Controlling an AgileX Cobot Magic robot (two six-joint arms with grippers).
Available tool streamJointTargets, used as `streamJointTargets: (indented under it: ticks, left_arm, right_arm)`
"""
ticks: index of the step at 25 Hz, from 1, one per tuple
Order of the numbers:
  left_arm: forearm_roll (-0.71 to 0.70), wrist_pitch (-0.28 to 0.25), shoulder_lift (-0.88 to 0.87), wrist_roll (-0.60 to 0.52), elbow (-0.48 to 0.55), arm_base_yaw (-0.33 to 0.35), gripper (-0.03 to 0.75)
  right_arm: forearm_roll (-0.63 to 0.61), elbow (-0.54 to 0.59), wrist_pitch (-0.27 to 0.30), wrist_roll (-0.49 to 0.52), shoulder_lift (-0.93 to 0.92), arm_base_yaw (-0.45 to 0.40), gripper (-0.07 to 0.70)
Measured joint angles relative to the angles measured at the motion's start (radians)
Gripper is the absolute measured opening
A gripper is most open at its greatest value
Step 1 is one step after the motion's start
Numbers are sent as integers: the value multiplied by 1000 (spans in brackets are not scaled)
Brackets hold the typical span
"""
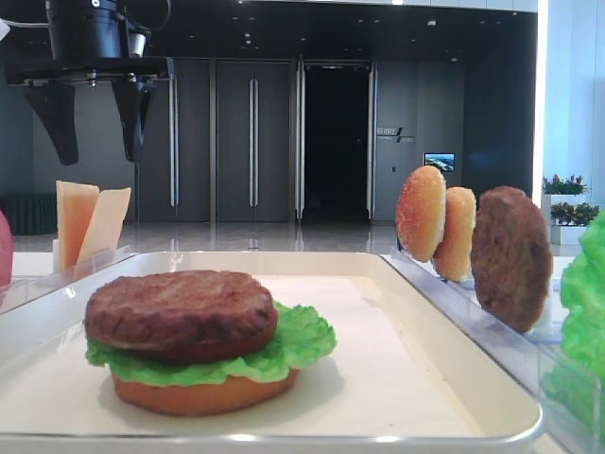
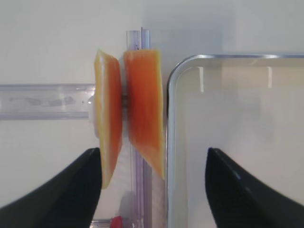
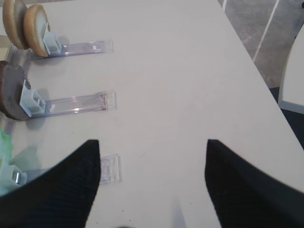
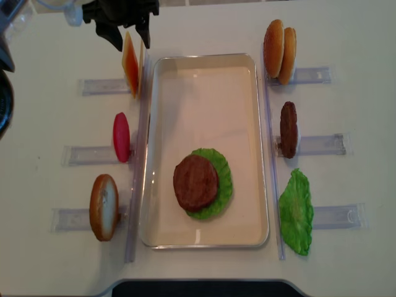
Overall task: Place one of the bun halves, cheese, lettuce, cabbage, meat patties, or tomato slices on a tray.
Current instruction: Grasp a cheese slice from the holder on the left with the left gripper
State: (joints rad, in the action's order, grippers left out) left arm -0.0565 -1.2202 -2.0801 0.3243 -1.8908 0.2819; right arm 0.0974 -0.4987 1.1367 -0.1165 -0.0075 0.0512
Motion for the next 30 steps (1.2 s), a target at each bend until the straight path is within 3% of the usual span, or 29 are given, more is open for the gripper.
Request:
streamJointTargets:
  ticks: [17, 30]
  left_arm:
    - [2, 84, -43, 17, 0, 0, 518]
    - [-20, 87, -91, 15, 0, 0, 518]
  right_arm:
    - [0, 0, 1, 0, 0, 0, 477]
    - [0, 0, 1, 0, 0, 0, 477]
